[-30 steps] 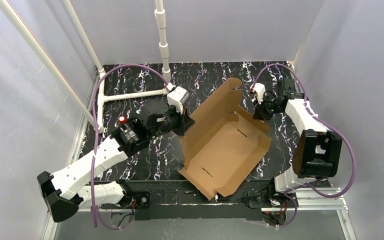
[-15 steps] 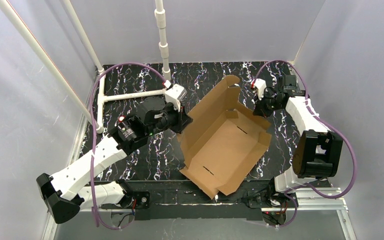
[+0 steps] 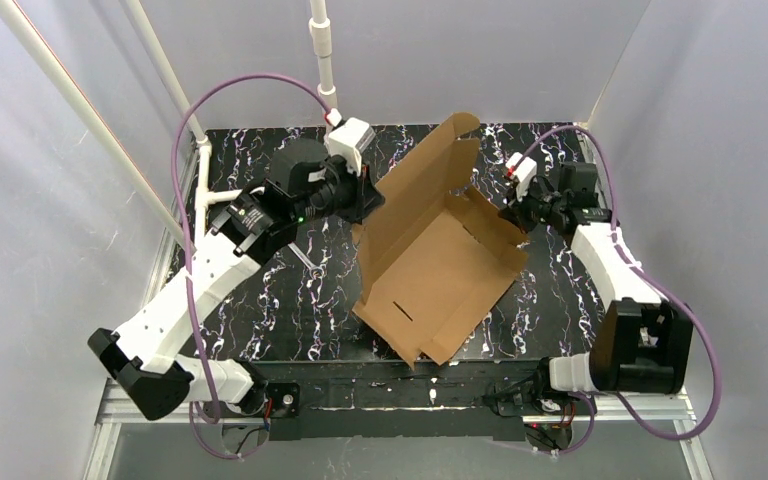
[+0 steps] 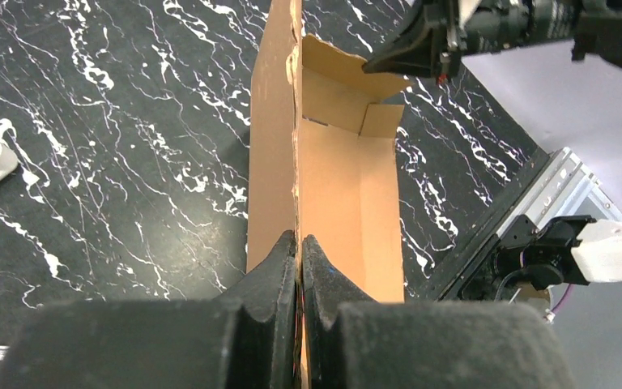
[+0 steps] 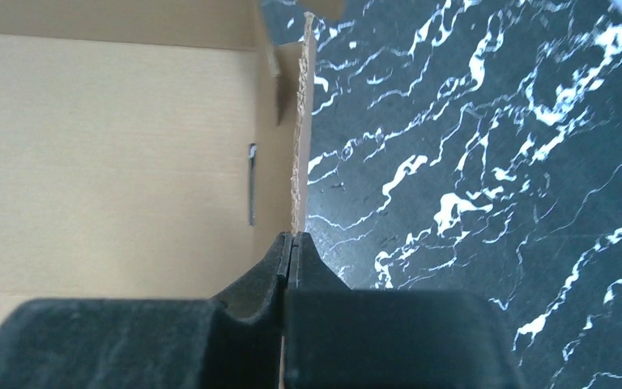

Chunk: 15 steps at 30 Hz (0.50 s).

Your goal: Fold the paper box

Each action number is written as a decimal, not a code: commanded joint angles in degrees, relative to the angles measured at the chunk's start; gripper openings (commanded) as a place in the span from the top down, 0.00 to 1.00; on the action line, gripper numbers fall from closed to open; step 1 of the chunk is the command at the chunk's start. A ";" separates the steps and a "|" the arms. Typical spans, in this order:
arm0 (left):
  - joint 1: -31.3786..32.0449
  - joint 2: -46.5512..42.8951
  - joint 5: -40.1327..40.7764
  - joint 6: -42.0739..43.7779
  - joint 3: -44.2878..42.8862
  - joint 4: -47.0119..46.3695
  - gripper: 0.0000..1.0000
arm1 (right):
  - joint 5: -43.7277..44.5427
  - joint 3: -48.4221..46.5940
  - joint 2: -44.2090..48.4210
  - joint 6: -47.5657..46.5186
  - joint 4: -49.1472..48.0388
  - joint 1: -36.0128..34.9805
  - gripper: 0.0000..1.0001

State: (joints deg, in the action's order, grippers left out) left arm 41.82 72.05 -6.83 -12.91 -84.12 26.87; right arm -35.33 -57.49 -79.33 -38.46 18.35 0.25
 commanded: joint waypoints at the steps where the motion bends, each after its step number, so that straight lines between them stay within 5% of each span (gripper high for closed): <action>1: -1.54 1.98 -1.99 2.18 -7.40 4.05 1.00 | -6.20 5.44 6.22 4.30 -13.09 -0.14 0.99; 7: -2.96 5.83 -3.37 2.91 -13.97 5.80 1.00 | -6.22 10.59 7.67 5.81 -19.16 -4.39 0.99; 15: -2.98 11.93 -9.01 9.74 -23.27 11.27 1.00 | 4.08 5.01 5.40 9.59 -23.41 -8.18 0.99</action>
State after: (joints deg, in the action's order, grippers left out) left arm 38.98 83.26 -11.81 -7.77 -102.76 36.56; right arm -35.07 -48.10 -72.86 -32.47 1.28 -6.31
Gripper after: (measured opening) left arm 0.013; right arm 0.031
